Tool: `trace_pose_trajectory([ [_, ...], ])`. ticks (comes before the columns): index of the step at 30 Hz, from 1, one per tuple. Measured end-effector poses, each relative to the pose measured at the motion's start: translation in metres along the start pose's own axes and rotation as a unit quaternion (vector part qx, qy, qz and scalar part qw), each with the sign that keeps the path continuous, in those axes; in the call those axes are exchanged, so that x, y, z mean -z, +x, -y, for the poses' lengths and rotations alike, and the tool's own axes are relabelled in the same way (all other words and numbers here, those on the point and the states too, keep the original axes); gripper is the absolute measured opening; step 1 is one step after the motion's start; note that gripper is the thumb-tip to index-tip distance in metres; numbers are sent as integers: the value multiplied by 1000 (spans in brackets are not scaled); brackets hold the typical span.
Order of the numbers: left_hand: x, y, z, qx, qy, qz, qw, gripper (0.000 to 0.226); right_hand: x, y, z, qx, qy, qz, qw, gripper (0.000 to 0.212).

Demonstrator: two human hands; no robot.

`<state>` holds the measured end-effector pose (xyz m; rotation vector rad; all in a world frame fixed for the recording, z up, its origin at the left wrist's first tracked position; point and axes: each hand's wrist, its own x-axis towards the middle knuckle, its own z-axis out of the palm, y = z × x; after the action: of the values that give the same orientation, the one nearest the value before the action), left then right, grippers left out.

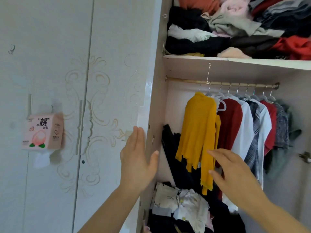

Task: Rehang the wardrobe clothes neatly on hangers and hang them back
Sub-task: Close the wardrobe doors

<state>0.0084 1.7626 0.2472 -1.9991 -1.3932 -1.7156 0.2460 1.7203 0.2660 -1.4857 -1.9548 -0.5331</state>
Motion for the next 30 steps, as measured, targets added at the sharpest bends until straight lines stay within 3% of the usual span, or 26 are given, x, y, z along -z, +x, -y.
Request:
trace_pose_trajectory([
  [11, -63, -4, -48, -112, 7, 79, 991, 58, 31, 39, -13, 77, 20, -94, 992, 52],
  [15, -105, 4, -63, -173, -2, 128, 977, 68, 39, 68, -21, 113, 8, -137, 984, 51],
  [23, -195, 20, -74, -254, 112, 135, 951, 82, 5, 126, -102, 131, -133, -51, 981, 50],
  [30, -250, 37, -75, -222, 167, 157, 948, 83, -22, 150, -169, 173, -130, -92, 972, 48],
])
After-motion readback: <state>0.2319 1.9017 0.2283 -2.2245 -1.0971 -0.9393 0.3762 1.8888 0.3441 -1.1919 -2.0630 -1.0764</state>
